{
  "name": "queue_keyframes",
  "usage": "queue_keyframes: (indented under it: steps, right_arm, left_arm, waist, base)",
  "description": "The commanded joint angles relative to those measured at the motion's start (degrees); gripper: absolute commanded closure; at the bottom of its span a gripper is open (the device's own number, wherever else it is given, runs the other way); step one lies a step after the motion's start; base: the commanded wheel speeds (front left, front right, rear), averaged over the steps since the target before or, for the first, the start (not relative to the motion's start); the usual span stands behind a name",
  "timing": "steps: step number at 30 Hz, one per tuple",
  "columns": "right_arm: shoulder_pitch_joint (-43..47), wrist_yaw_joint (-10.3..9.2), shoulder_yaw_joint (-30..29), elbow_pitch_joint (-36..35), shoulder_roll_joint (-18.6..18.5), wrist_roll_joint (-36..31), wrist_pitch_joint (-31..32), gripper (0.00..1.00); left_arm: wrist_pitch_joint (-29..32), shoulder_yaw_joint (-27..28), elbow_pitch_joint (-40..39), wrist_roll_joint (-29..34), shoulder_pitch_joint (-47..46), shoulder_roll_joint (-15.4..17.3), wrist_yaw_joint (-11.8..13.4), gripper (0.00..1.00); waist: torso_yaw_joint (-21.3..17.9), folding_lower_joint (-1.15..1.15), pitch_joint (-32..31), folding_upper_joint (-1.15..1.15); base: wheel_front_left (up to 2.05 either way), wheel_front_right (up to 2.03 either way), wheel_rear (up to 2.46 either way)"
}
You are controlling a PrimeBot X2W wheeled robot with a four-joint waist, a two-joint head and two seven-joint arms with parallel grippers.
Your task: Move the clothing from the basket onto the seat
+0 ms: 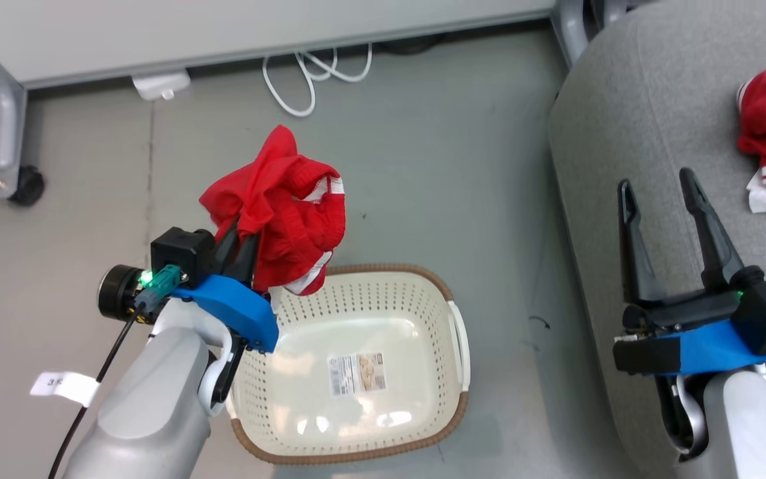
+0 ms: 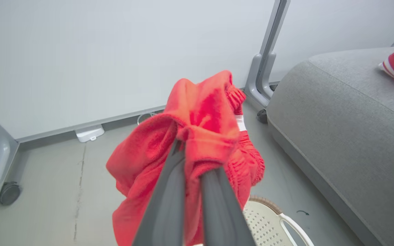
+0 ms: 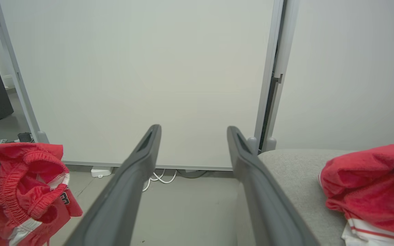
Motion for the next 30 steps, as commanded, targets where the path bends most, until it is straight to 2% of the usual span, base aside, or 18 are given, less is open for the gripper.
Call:
queue_keyframes:
  steps: [1, 7, 12, 21, 30]
  right_arm:
    - [1.4, 0.03, -0.1, 0.4, 0.1, 0.2, -0.2, 0.00]
    - [3.6, 0.02, 0.5, 1.4, 0.2, 0.7, -0.2, 0.00]
    - [5.2, 0.02, 0.8, 2.1, 0.3, 1.0, -0.2, 0.00]
    - [7.3, 0.03, 1.4, 2.6, 0.3, 2.4, -0.2, 0.00]
    - [8.2, 0.03, 1.4, 2.7, 0.3, 3.1, -0.2, 0.00]
  left_arm:
    - [-0.3, 2.0, -1.6, 1.4, 1.4, -0.4, -0.5, 1.00]
    - [-0.3, 6.4, -5.3, 5.0, 3.5, -1.9, -1.9, 1.00]
    - [-0.3, 7.0, -7.4, 6.9, 3.5, -2.8, -3.1, 1.00]
    - [-0.1, 3.6, -9.8, 6.8, 0.1, -3.5, -4.2, 1.00]
    - [3.4, -0.3, -15.6, 5.3, -3.3, -3.7, -4.4, 1.00]
  waist:
    - [0.7, 0.02, -3.6, 0.00]
    - [1.3, 0.02, -7.9, 0.00]
    - [1.7, 0.02, -10.7, 0.00]
    - [2.1, 0.02, -13.4, 0.00]
    - [2.8, 0.02, -14.0, 0.00]
  base:
    - [0.00, 0.00, 0.00]
    - [0.00, 0.00, 0.00]
    - [0.00, 0.00, 0.00]
    - [0.00, 0.00, 0.00]
    - [0.00, 0.00, 0.00]
